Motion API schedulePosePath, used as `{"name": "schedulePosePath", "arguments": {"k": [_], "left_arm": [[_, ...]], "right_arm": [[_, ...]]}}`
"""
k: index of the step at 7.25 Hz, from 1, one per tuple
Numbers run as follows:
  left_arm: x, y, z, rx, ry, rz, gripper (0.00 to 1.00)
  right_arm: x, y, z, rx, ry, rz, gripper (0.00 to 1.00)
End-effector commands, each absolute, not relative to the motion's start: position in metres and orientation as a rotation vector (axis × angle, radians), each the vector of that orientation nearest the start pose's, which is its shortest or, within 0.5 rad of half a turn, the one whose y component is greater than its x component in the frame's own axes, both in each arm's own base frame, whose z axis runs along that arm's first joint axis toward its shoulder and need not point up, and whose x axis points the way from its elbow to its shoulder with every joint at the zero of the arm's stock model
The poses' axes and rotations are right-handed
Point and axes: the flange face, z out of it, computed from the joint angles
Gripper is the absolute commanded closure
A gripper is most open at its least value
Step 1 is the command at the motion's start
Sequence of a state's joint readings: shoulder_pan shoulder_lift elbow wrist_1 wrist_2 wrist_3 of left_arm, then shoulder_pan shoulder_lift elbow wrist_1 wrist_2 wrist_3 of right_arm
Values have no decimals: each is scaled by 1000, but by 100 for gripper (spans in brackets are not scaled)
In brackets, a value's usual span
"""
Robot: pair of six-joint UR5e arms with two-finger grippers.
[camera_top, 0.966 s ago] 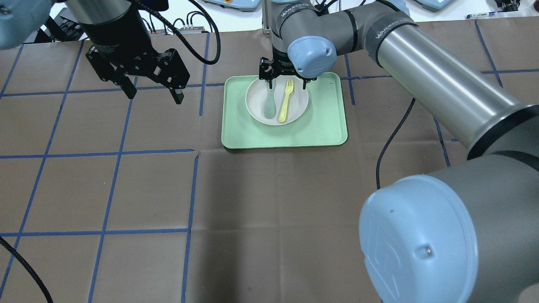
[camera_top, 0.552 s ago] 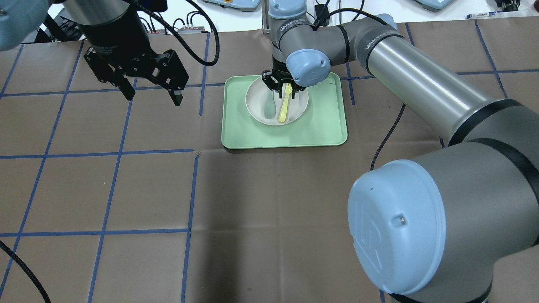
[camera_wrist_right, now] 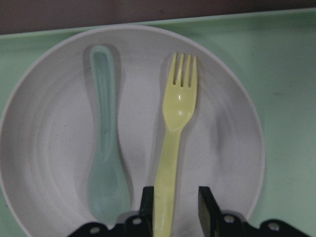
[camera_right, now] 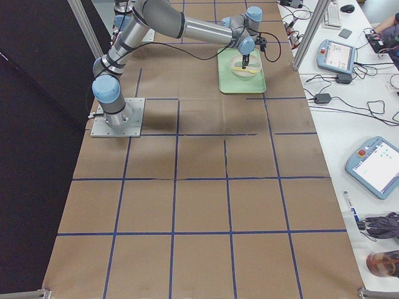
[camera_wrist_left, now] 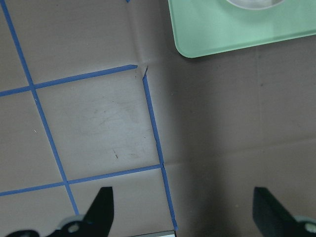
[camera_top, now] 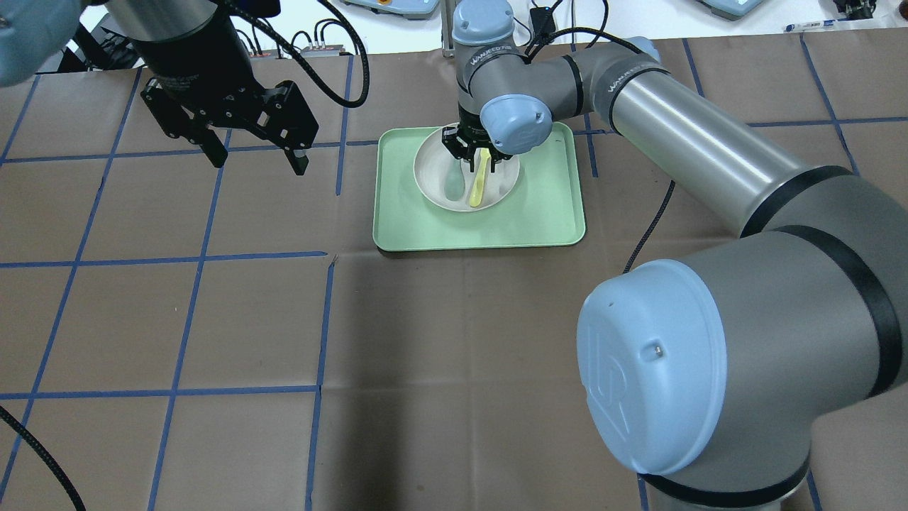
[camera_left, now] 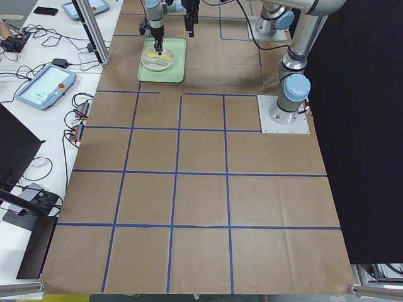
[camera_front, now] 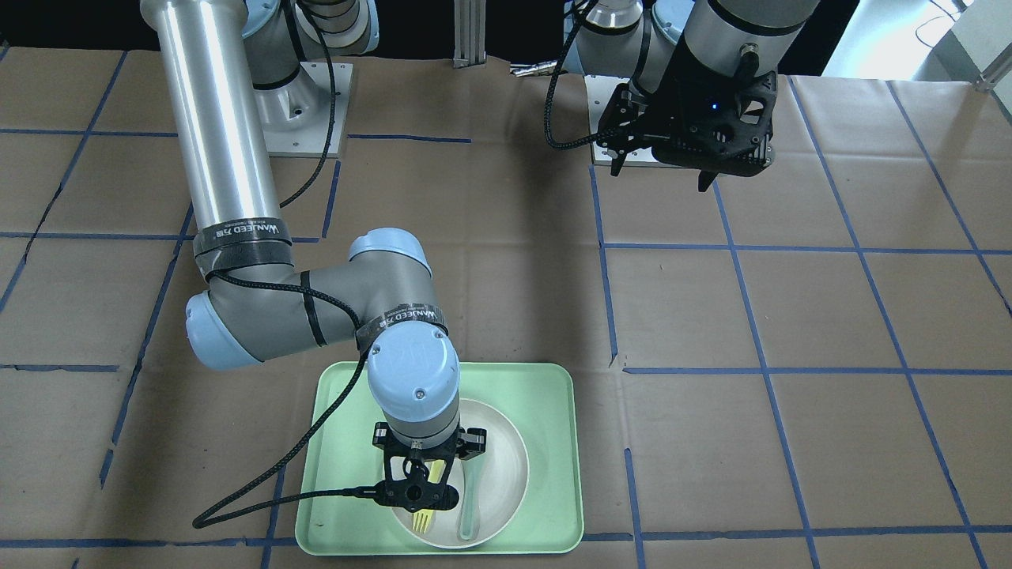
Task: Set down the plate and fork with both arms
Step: 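Close the right gripper on the yellow fork handle and lift it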
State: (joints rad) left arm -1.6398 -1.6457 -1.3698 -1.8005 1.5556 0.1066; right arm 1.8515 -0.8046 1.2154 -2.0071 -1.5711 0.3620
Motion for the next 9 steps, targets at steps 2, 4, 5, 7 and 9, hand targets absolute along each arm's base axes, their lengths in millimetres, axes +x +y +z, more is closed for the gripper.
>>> {"name": "schedulePosePath", "arguments": {"k": [2,4,5,7,9], "left_arm": [[-170,-501,527,272,3142,142,0],[-169,-505,527,277,3138,109,0],[-169,-505,527,277,3138,111,0],[-170,-505,527,272,3141,109,0],[-170,-505,528,272,3143,106,0]], "right_arm": [[339,-693,204,127,3129,-46,57],[338,-697,190,130,3128,-63,57],[338,-698,187,130,3131,-59,57],[338,-698,188,130,3130,-62,60],[338,-698,188,130,3129,-61,75]]}}
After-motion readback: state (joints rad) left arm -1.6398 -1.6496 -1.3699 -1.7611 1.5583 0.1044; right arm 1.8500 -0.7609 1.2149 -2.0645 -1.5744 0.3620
